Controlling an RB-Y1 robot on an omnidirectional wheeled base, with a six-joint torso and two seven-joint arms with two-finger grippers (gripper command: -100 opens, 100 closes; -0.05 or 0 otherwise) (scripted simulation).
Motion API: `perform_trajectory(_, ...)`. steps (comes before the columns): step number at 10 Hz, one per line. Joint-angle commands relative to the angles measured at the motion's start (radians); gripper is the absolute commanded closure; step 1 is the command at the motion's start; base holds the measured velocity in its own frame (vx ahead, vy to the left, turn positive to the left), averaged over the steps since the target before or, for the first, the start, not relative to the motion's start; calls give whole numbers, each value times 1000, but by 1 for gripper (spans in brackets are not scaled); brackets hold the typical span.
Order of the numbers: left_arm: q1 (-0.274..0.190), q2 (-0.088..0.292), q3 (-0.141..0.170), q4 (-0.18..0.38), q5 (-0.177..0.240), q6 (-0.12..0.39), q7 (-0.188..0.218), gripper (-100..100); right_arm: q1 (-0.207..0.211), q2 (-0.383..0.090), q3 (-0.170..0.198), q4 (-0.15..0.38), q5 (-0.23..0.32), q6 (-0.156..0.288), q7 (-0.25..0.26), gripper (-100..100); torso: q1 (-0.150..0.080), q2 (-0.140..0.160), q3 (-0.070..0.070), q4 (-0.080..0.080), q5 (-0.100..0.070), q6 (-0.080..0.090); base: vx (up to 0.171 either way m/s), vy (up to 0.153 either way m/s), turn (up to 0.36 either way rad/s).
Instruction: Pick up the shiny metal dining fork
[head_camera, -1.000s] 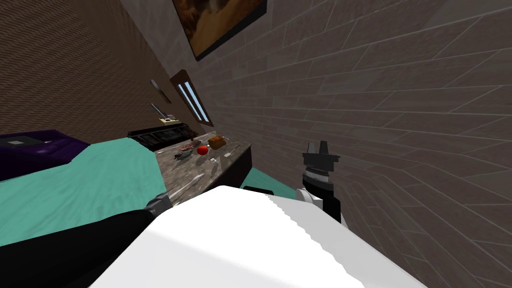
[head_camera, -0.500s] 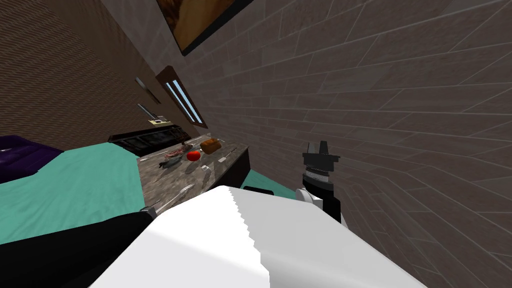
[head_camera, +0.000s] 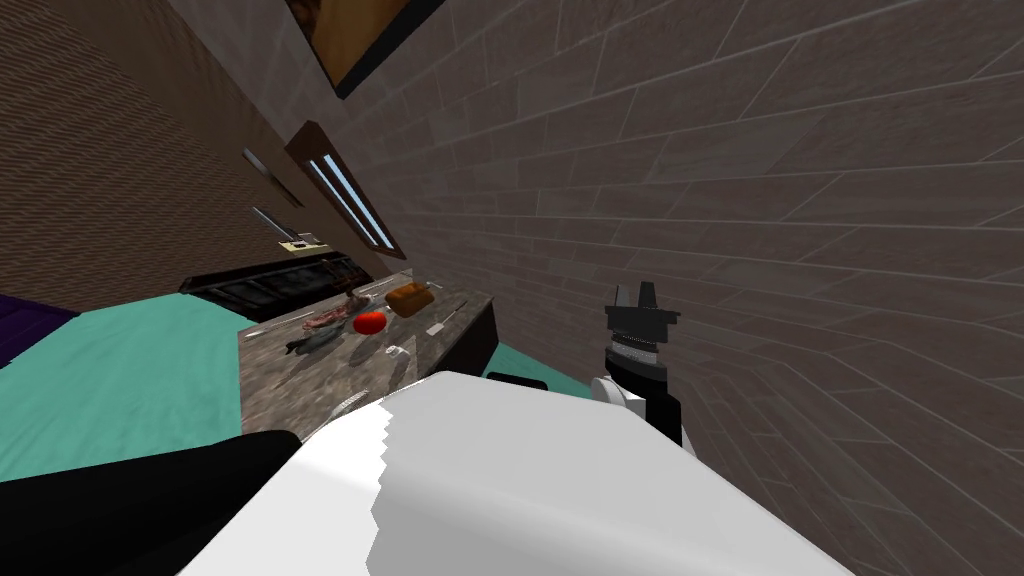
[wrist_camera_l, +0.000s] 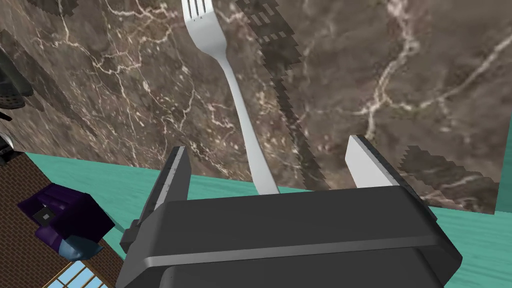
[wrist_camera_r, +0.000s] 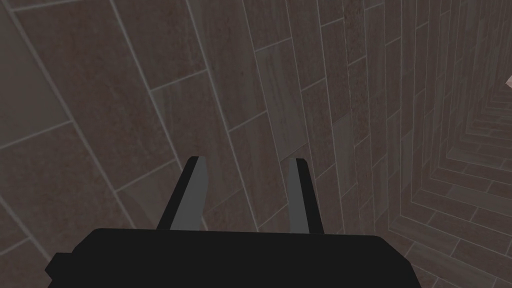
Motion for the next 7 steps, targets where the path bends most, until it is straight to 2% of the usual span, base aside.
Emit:
perform_trajectory(1,10,-3,-2,4,8,29,11,-100,0,0,0,0,0,0,0,0,0,0,0,0,0,0,137,24,-21)
perform_trajectory(4,44,15,2,32,62,123,62,-100,0,0,0,0,0,0,0,0,2,0,0,0,0,0,134,42,-50)
perform_trajectory(7,62,26,1,52,100,191,98,-100,0,0,0,0,0,0,0,0,1,0,0,0,0,0,126,33,-27)
